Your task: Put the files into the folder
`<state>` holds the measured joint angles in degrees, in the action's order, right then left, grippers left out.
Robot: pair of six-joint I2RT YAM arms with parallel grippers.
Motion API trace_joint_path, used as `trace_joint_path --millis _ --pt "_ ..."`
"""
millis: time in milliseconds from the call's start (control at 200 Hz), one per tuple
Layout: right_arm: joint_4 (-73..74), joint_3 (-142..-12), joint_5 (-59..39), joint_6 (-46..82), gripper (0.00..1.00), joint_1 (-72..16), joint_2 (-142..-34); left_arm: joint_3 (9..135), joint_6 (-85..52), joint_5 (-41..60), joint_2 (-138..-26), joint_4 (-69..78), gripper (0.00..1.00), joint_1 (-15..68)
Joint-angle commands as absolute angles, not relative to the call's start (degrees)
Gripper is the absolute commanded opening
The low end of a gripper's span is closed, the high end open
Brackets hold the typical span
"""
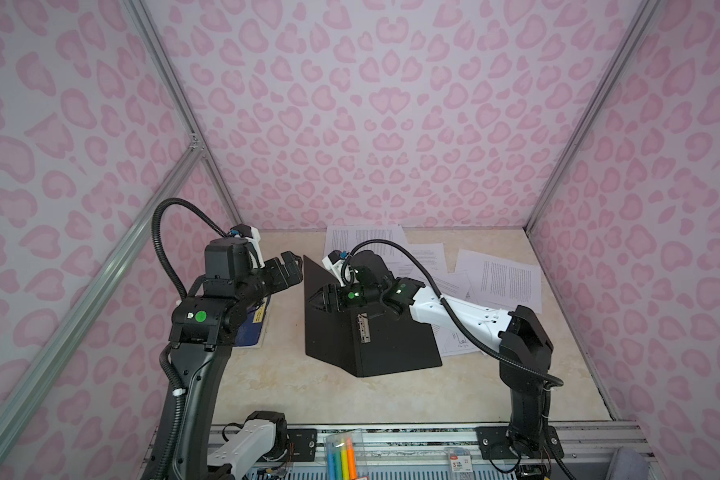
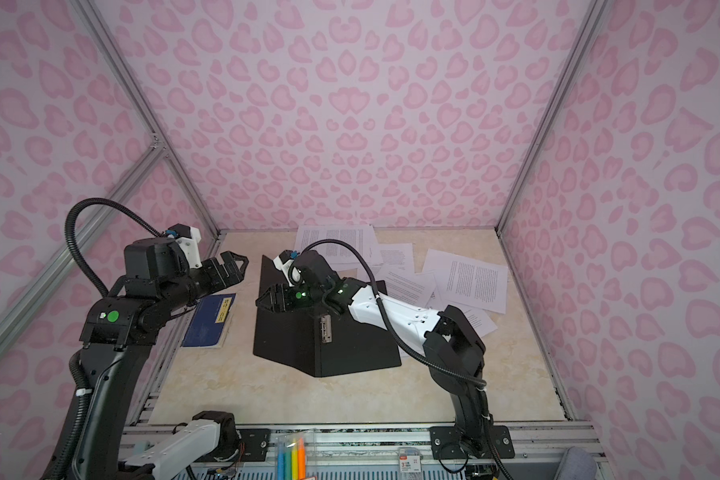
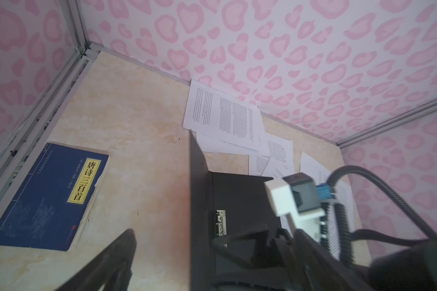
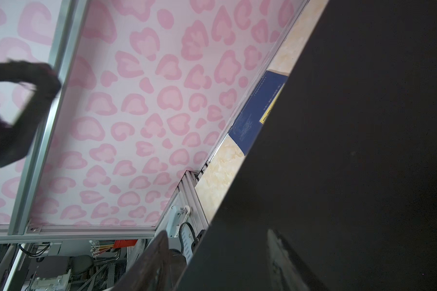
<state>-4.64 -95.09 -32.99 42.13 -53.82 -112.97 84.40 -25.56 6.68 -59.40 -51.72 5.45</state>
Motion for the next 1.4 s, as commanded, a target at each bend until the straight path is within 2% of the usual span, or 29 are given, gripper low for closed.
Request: trace_joint_path --millis 0,100,260,385,450,700,1090,1205,1395 --pt "-6.1 -95.6 -32.8 38.0 0.63 -53.2 -112.9 84.6 -26.5 10.5 -57.3 -52.8 0.98 5.0" --pt "-6.8 -88.8 -31.0 37.0 0.62 -51.1 -108.7 77.6 -27.1 15.1 -53.9 -47.5 0.98 5.0" --pt "-8.3 -72.1 -27.9 35.1 0.47 -46.7 -101.8 59.1 -29.3 25.0 -55.1 -40.3 0.98 5.2" --pt "-10.4 -65.3 -26.8 32.8 0.39 -46.3 -99.6 46.6 -32.2 26.0 -59.1 -33.4 0.98 7.9" --pt "-9.3 -62.9 -27.2 32.9 0.38 -46.3 -99.8 42.6 -33.6 25.4 -61.3 -29.6 0.98 10.3" --pt "-7.7 -63.0 -26.8 33.1 0.30 -46.3 -105.3 38.0 -35.0 18.4 -70.1 -25.6 0.98 12.9" --pt "-5.4 -66.6 -31.3 34.3 0.30 -46.4 -111.4 33.6 -37.7 7.6 -72.6 -25.9 0.98 12.9" --pt "-5.8 -67.5 -31.8 34.3 0.25 -46.6 -112.8 32.5 -38.7 7.4 -73.7 -25.4 0.98 12.9" --pt "-6.1 -68.0 -31.4 34.5 0.23 -46.7 -113.9 31.5 -38.9 7.3 -74.2 -24.7 0.98 13.0"
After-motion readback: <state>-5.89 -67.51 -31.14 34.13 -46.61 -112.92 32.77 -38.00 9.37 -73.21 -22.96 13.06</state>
